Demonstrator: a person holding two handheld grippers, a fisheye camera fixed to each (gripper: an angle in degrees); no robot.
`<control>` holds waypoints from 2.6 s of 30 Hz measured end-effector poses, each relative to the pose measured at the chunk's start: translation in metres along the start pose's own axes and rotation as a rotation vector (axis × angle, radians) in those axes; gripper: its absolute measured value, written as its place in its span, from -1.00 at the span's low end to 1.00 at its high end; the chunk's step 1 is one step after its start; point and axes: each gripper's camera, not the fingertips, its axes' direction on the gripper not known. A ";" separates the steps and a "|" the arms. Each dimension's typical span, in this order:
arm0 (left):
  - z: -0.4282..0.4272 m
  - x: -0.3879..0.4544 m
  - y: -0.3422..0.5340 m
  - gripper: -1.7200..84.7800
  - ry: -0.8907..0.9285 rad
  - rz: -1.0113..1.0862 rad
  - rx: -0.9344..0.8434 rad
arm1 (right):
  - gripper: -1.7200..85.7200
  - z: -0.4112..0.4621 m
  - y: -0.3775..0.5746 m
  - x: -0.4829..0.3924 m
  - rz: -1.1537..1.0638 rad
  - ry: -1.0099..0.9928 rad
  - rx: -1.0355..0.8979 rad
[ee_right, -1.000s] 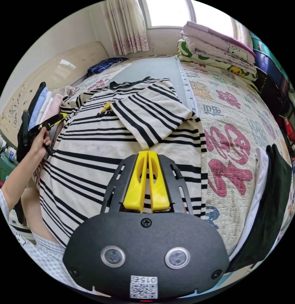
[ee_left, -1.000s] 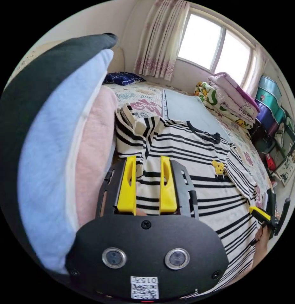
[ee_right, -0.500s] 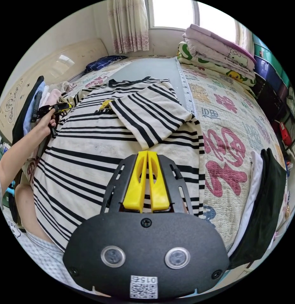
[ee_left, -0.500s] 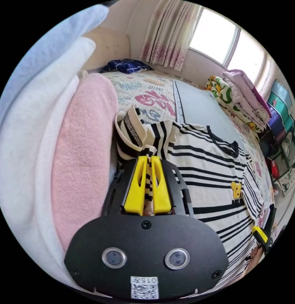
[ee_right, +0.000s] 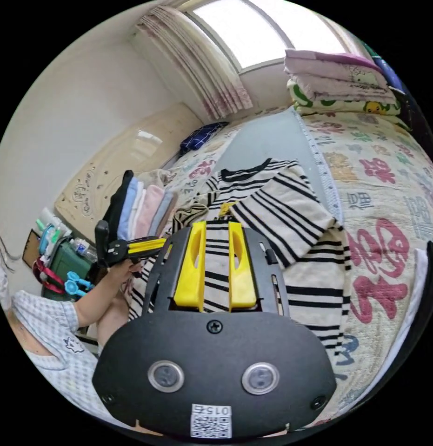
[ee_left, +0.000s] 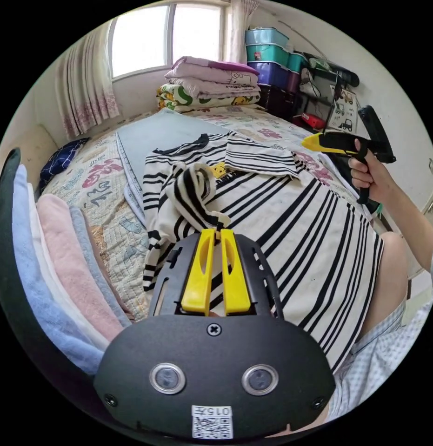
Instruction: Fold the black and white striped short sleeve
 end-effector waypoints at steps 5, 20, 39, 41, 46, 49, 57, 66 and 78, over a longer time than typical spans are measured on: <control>0.013 -0.021 -0.001 -0.95 0.098 -0.122 -0.026 | -0.70 0.082 -0.071 -0.018 0.023 -0.032 -0.145; 0.006 -0.058 -0.008 -0.94 0.234 -0.150 -0.003 | -0.94 0.092 -0.136 0.052 0.284 -0.122 -0.178; 0.012 -0.057 -0.010 -0.93 0.201 -0.075 -0.028 | -0.95 0.123 -0.172 0.077 0.412 -0.055 -0.055; 0.006 -0.057 -0.008 -0.93 0.208 -0.074 -0.007 | -0.94 0.119 -0.157 0.076 0.386 0.083 -0.107; -0.012 -0.068 0.000 -0.85 0.227 -0.200 0.057 | -0.86 0.116 -0.142 0.080 0.375 0.166 -0.082; -0.016 -0.074 0.005 -0.76 0.234 -0.276 0.069 | -0.79 0.126 -0.160 0.074 0.316 0.159 -0.042; -0.018 -0.042 -0.008 -0.77 -0.061 -0.153 0.044 | -0.69 0.253 -0.222 0.034 0.121 0.222 -0.228; 0.001 -0.041 -0.011 -0.82 -0.199 -0.162 -0.029 | -0.74 0.361 -0.232 0.021 0.095 0.172 -0.371; 0.001 -0.039 -0.011 -0.85 -0.261 -0.221 -0.065 | -0.96 0.425 -0.238 -0.008 0.090 0.248 -0.335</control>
